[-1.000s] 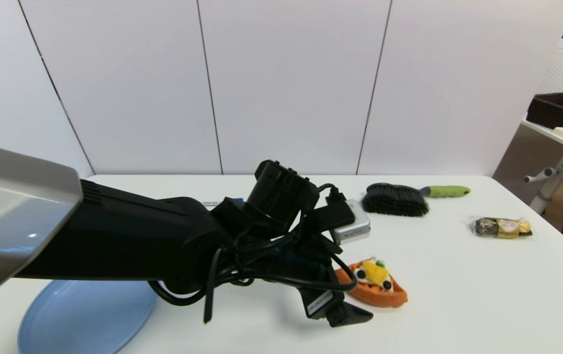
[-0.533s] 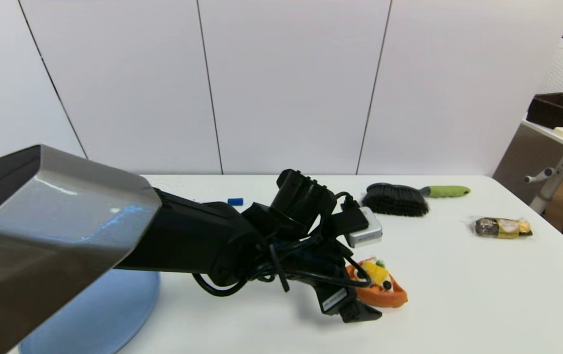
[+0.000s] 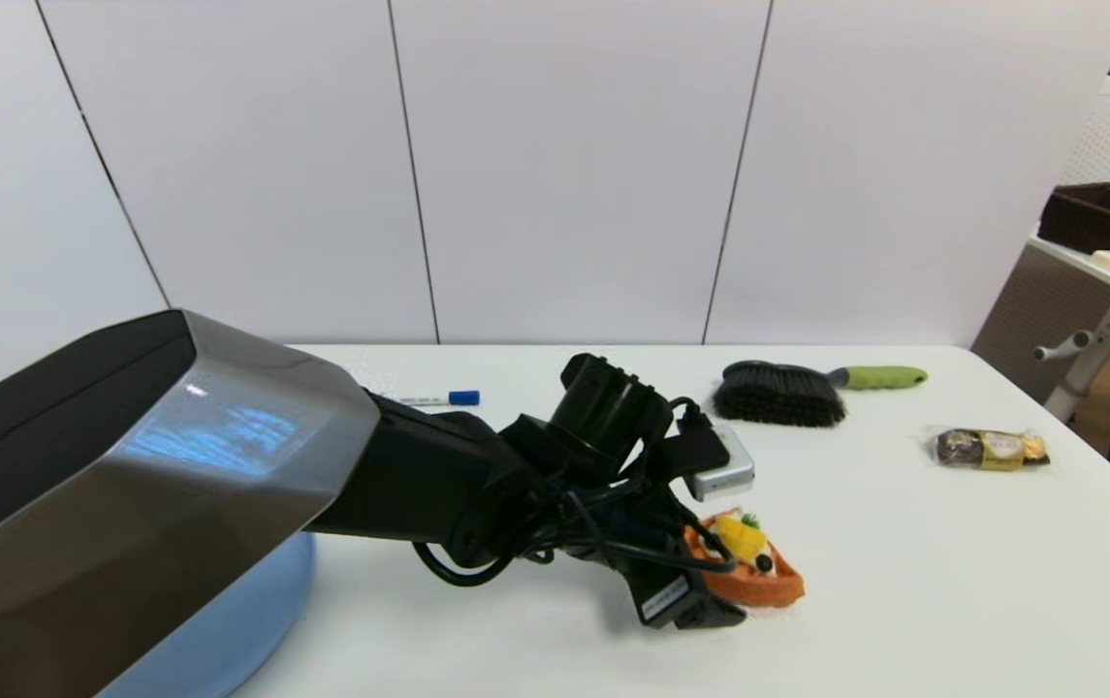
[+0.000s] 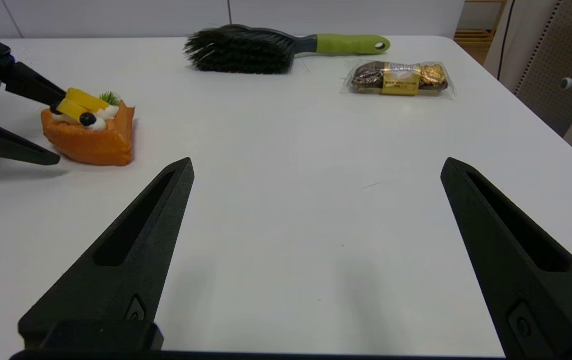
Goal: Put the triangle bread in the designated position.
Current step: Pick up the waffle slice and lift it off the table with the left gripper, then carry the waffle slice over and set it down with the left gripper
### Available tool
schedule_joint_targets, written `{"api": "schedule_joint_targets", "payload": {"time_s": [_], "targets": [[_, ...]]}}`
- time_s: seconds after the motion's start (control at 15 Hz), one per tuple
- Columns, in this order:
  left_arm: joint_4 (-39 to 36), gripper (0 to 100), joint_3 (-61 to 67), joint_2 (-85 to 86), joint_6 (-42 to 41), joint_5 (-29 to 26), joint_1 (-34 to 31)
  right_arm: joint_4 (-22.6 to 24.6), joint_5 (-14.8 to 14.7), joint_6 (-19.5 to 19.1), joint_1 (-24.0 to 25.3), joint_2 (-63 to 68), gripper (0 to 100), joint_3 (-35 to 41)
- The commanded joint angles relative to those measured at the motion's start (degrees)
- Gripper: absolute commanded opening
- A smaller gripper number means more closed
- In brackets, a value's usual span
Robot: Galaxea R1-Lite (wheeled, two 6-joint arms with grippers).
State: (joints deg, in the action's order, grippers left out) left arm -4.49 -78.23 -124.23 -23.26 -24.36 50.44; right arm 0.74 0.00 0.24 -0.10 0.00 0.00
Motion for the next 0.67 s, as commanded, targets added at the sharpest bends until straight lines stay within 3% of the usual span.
{"api": "schedule_joint_targets", "payload": {"time_s": [0.07, 0.47, 0.67], "targets": [[0.27, 0, 0.09, -0.66, -0.03, -0.16, 0.0, 0.05, 0.0, 0.02, 0.01, 0.0, 100, 0.0], [0.44, 0, -0.17, 2.51, 1.29, -0.08, -0.35, 0.05, 0.0, 0.02, 0.01, 0.0, 100, 0.0], [0.53, 0, 0.0, 7.52, 2.08, 0.89, -3.77, 0.05, 0.0, 0.02, 0.01, 0.0, 100, 0.0]]}}
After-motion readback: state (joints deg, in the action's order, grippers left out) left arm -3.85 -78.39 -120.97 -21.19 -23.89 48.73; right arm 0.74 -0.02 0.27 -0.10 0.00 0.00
